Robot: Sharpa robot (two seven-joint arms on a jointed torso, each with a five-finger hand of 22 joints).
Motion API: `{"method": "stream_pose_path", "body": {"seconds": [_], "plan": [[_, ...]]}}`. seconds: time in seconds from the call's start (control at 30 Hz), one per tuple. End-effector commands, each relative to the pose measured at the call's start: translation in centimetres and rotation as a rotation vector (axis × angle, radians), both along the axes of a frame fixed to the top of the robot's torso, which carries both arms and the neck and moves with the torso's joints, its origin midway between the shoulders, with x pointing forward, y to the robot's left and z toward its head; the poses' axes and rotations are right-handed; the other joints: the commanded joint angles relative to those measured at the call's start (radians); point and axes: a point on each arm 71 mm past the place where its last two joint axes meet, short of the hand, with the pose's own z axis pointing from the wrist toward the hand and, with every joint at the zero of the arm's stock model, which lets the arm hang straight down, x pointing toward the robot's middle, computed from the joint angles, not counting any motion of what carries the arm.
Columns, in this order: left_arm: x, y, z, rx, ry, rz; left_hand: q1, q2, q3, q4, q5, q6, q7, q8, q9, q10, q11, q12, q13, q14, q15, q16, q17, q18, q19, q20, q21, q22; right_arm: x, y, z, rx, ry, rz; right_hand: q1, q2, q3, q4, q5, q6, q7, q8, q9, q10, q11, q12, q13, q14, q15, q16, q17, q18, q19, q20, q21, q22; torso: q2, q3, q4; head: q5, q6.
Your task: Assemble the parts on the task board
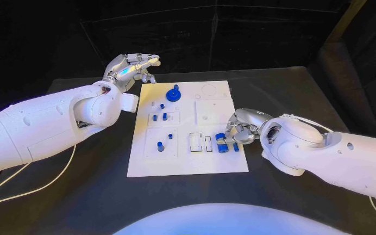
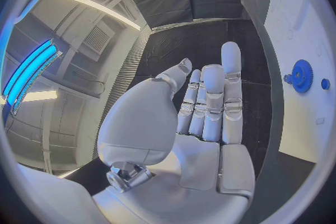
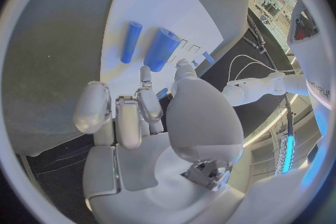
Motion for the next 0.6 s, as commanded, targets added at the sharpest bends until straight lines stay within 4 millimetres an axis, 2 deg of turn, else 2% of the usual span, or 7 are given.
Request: {"method": "stream_pose_path", "body": {"seconds": [0.03, 0.4, 0.6], "plan": [[0.0, -0.1, 0.1, -0.009, -0.004, -0.015, 0.006, 0.007, -0.003, 0.001, 0.002, -0.005, -0.004, 0.004, -0.001, -0.008, -0.001, 0.004, -0.001, -0.009, 0.000, -0.003, -0.001, 0.014, -0.003, 0.000, -0.005, -0.001, 0.0, 0.1, -0.3, -0.041, 0.011, 0.010, -0.006, 0.004, -0.004, -0.001, 0.005, 0.003, -0.006, 0.005, 0.002, -0.006, 0.000, 0.002, -0.001, 0.058, -0.003, 0.006, 0.002, -0.020, 0.001, 0.002, 0.002, 0.002, 0.000, -0.0003, 0.0007, 0.001, 0.000], [0.0, -0.1, 0.1, -0.009, -0.002, -0.016, 0.007, 0.008, -0.003, 0.000, 0.002, -0.005, -0.004, 0.004, -0.001, -0.008, -0.001, 0.004, -0.001, -0.009, 0.000, -0.004, -0.003, 0.014, -0.003, 0.000, -0.005, -0.001, 0.1, 0.6, -1.1, -0.067, 0.023, 0.017, 0.000, 0.009, -0.003, -0.001, 0.017, 0.000, -0.007, 0.013, 0.006, -0.007, 0.000, 0.002, 0.005, 0.058, -0.004, 0.008, 0.007, -0.021, 0.002, 0.002, 0.004, 0.006, 0.001, -0.0006, 0.0005, 0.002, -0.005], [0.0, 0.0, 0.0, -0.009, 0.002, -0.018, 0.007, 0.007, -0.003, 0.000, 0.002, -0.005, -0.003, 0.004, -0.001, -0.008, -0.001, 0.004, -0.001, -0.009, 0.000, -0.004, -0.003, 0.014, -0.003, 0.000, -0.005, -0.001, -0.2, 1.1, -1.9, -0.086, 0.035, 0.024, 0.021, 0.013, 0.001, -0.003, 0.025, -0.003, -0.008, 0.022, 0.010, -0.008, -0.001, 0.001, 0.009, 0.059, -0.004, 0.011, 0.013, -0.022, 0.002, 0.002, 0.007, 0.012, 0.001, 0.0006, 0.0007, 0.005, -0.007]]}}
